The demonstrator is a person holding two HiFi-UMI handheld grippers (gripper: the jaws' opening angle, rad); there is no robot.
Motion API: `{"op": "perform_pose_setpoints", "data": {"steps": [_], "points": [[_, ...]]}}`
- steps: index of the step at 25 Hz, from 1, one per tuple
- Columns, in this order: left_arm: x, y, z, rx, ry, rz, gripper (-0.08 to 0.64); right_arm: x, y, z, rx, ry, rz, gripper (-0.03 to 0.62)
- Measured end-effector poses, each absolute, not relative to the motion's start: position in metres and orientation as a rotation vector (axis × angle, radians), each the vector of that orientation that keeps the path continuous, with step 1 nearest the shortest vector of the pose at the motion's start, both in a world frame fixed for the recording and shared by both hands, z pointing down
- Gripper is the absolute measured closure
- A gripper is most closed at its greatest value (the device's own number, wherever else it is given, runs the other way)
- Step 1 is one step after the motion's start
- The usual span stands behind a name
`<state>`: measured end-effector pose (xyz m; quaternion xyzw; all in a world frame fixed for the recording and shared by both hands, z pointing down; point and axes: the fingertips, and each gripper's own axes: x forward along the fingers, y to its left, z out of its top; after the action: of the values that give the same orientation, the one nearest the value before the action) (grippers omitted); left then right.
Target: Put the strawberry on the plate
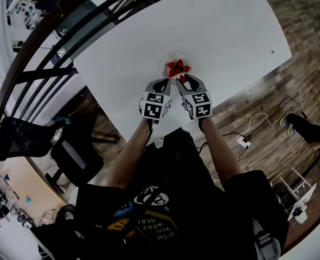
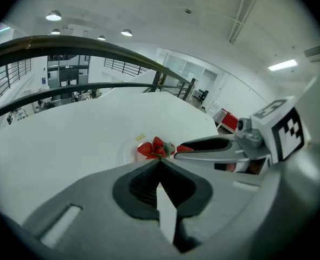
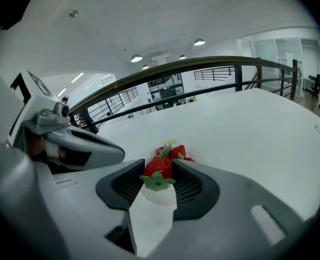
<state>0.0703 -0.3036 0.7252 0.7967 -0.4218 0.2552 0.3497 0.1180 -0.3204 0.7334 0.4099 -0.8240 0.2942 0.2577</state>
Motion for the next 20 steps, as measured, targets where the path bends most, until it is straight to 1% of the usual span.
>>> {"op": "perform_pose_setpoints", "data": {"steps": [6,13,17,20], "points": [[0.067,-0.308,0.734,2.029,-1.108,0.659,0.555,0.118,-0.327,0.771,1.094,-2.134,0.681,0.434],[0.068,-0.306,0.732,2.019,-1.107,0.645,0.555,0.114,-0.329,0.783,1.027,-2.048,0.534,0.434],[0.065,-0.303,0.731,2.016,-1.092,0.633,0.555,0.111,-0.328,0.785,1.035,-2.049,0.529,0.431],[0.063,-0.300,0.733,1.998,-1.076,0.614,0.555,0.114,-0.328,0.782,1.061,-2.076,0.554,0.417]]}}
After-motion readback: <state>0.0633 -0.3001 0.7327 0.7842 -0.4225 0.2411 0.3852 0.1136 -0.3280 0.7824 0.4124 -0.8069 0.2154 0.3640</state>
